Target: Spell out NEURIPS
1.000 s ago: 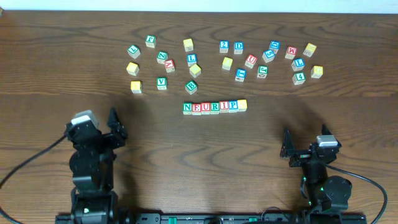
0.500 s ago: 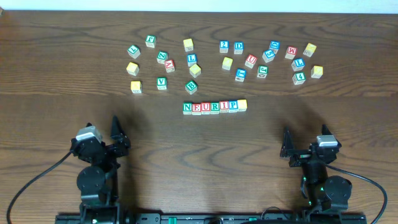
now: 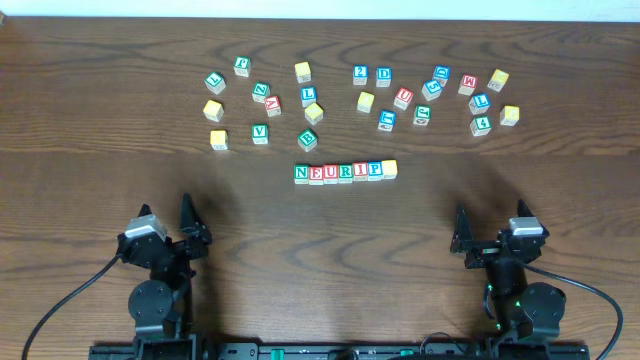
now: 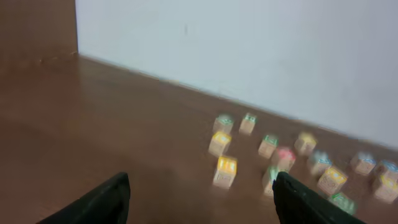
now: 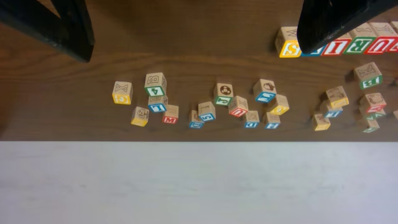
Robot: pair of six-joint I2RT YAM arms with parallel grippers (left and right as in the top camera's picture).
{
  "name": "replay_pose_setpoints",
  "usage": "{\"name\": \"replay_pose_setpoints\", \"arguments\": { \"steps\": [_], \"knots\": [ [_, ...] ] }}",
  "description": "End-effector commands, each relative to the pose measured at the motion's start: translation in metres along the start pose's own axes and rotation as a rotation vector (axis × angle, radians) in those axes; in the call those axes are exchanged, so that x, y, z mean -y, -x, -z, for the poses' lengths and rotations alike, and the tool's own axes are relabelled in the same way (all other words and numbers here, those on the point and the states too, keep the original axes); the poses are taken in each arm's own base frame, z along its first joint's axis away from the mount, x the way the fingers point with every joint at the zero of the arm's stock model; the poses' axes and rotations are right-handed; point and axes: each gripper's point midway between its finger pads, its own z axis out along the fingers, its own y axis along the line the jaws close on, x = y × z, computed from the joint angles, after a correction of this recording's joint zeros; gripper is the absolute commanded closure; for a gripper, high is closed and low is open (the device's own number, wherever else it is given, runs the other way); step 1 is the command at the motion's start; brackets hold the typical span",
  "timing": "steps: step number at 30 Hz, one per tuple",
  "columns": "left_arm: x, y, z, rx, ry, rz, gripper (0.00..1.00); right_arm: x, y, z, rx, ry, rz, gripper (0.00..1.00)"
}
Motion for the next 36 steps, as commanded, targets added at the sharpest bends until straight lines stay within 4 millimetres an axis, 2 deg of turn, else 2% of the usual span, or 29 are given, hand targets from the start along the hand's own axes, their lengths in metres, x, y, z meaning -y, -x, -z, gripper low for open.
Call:
{"name": "replay_pose_setpoints", "arguments": {
  "steps": [1,3,36],
  "knots": [
    [-0.0052,-0.0209,0.0033,-0.076,0.015,-0.025,0.27,-0.0001,-0.0001,0.0003,0.003,0.003,0.011,0.01],
    [-0.0067,-0.0271,0.0045,-0.1,0.02,-0.028,0.28,-0.0002,-0.0001,0.0003,0.003,0.003,0.011,0.01],
    [-0.0043,-0.0285,0.0045,-0.107,0.006,-0.027,0.27,-0.0002,-0.0001,0.0003,0.003,0.003,0.011,0.01]
  ]
}}
